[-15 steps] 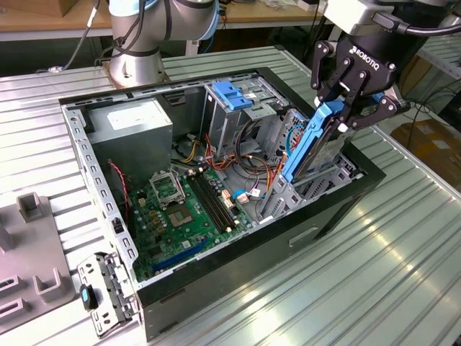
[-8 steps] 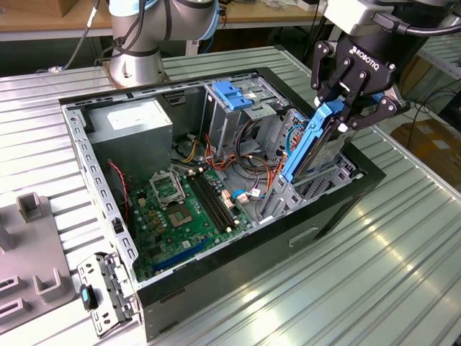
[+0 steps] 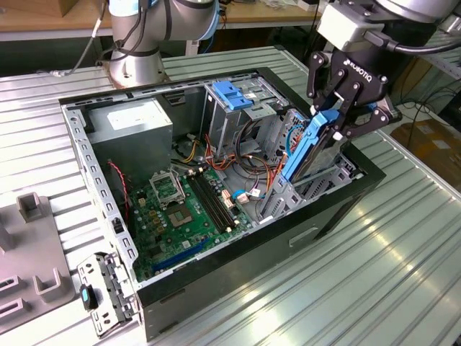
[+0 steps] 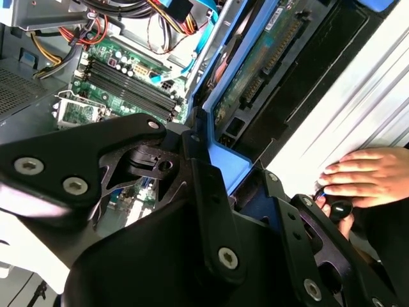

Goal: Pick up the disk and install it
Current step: 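Insert the disk into the insertion slot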

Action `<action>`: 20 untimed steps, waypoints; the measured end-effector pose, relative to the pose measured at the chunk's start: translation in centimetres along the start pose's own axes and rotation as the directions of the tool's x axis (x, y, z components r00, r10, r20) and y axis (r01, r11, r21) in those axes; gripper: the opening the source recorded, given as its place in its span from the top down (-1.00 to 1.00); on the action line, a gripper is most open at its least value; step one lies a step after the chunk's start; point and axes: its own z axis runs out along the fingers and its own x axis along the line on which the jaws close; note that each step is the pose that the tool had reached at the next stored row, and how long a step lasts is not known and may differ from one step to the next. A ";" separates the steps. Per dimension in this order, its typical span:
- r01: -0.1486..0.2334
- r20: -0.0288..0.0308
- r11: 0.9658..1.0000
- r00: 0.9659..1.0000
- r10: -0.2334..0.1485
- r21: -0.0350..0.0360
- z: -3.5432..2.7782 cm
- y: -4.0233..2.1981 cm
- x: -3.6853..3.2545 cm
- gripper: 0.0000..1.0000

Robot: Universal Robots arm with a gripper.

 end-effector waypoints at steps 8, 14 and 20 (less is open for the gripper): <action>0.000 0.000 1.000 1.000 0.000 0.000 1.67 -0.02 0.17 0.25; 0.000 0.000 1.000 1.000 0.000 0.000 2.87 -0.03 0.28 0.25; 0.000 0.000 1.000 1.000 0.000 0.000 3.79 -0.04 0.37 0.25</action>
